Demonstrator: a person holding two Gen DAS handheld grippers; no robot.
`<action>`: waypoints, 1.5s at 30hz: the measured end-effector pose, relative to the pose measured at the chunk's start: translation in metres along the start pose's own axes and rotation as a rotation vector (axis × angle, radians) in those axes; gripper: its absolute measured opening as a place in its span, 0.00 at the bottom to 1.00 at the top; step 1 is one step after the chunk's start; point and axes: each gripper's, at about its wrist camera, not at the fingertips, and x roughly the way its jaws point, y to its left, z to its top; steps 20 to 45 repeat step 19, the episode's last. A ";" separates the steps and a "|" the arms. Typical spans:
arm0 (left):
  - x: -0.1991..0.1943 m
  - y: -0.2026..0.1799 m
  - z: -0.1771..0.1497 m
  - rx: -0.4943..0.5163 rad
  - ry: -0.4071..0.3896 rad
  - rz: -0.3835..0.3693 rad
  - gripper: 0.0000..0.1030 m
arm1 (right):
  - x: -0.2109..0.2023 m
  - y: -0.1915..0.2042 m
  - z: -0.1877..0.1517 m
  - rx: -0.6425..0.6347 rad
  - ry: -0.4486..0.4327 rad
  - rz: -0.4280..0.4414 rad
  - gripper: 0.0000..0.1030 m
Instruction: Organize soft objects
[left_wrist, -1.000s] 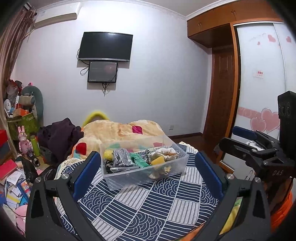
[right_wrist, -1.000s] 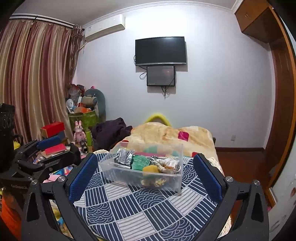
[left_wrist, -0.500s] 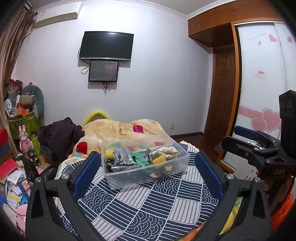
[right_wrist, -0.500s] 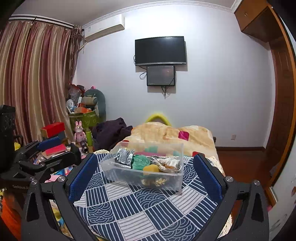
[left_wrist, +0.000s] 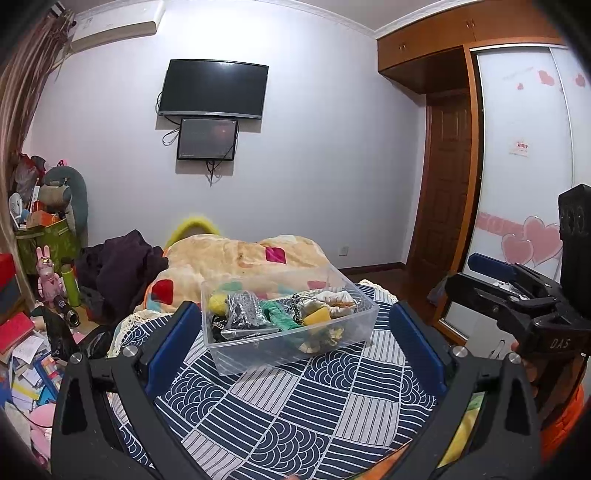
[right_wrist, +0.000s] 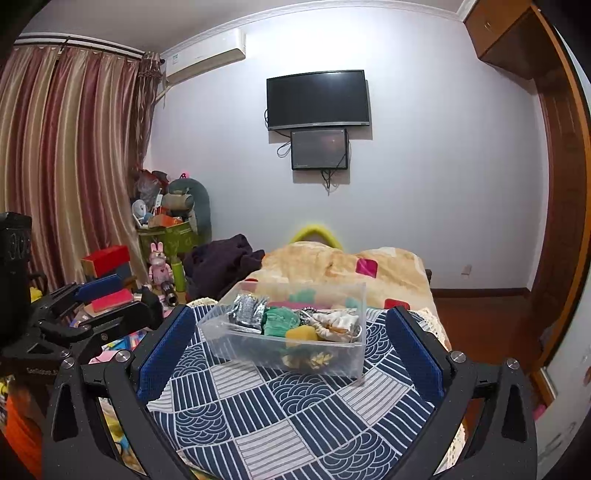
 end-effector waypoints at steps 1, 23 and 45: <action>0.000 0.000 0.000 0.000 0.002 -0.002 1.00 | 0.000 0.000 0.000 0.000 0.000 0.000 1.00; 0.003 -0.005 -0.002 0.000 0.014 -0.009 1.00 | 0.003 0.003 -0.002 0.008 0.017 -0.003 1.00; 0.003 -0.005 -0.002 0.000 0.014 -0.009 1.00 | 0.003 0.003 -0.002 0.008 0.017 -0.003 1.00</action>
